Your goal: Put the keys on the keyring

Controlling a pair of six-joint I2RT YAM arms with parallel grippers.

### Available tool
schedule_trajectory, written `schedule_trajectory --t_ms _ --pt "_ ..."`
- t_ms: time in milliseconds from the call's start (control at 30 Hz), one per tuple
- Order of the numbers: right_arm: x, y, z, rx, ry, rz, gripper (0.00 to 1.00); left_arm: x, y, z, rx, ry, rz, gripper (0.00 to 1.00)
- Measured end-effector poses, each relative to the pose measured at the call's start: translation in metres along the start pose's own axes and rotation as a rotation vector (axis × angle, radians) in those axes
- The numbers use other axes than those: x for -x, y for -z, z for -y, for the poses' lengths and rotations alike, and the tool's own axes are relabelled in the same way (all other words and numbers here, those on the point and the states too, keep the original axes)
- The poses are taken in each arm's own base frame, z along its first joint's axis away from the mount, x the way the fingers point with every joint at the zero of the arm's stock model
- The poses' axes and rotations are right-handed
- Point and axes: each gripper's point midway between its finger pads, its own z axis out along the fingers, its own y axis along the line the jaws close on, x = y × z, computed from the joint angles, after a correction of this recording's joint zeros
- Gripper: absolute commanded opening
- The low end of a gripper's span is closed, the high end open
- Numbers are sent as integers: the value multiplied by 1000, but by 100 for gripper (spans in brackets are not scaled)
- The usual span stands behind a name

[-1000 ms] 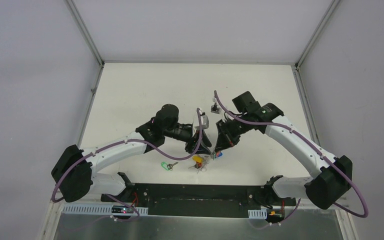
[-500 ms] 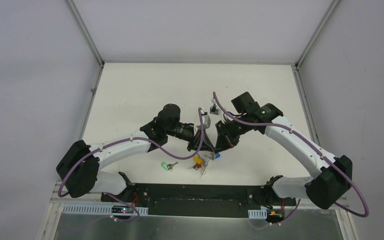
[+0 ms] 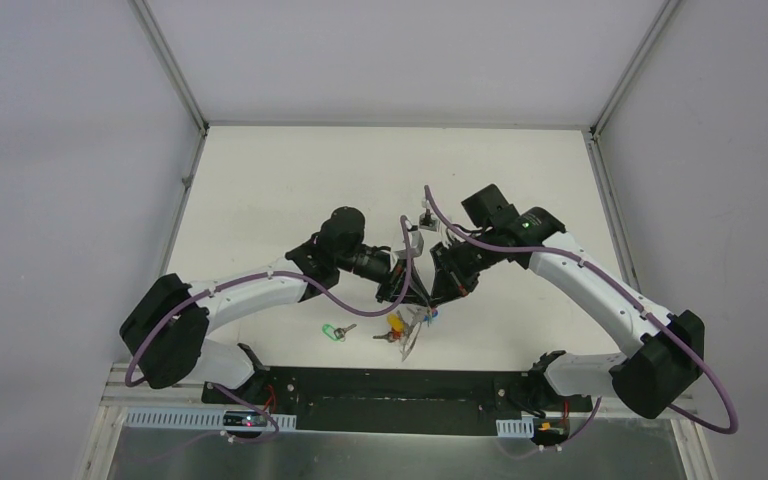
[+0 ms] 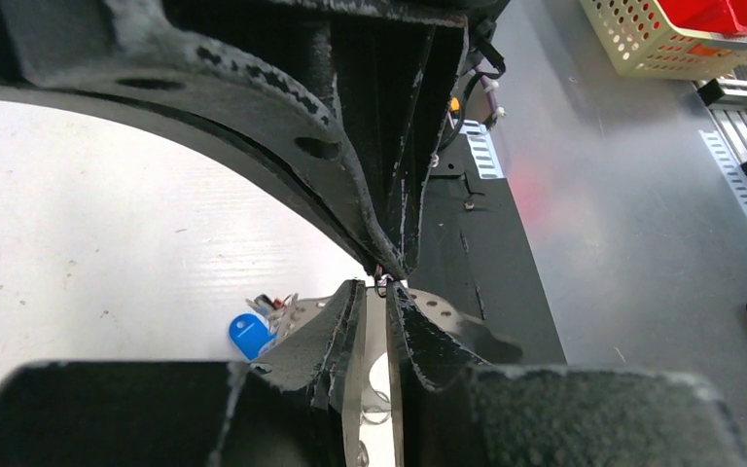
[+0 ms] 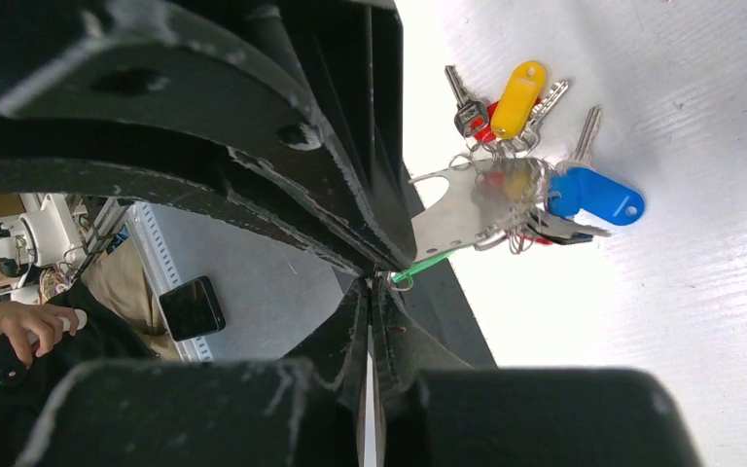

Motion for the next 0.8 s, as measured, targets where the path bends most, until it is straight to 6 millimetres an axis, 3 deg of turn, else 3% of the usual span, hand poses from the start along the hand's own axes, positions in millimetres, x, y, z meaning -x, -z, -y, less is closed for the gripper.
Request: schedule_trajectory --t_ms 167,300,500,667,800 --pt "0 0 0 0 1 0 0 -3 -1 2 -27 7 -6 12" --pt "0 0 0 0 -1 -1 0 -3 -2 4 -44 4 -1 0" --pt "-1 0 -1 4 -2 -2 2 -3 -2 4 -43 14 3 0" --pt "4 0 2 -15 1 18 29 -4 -1 -1 -12 24 11 0" --pt "17 5 5 -62 44 87 43 -9 3 -3 39 35 29 0"
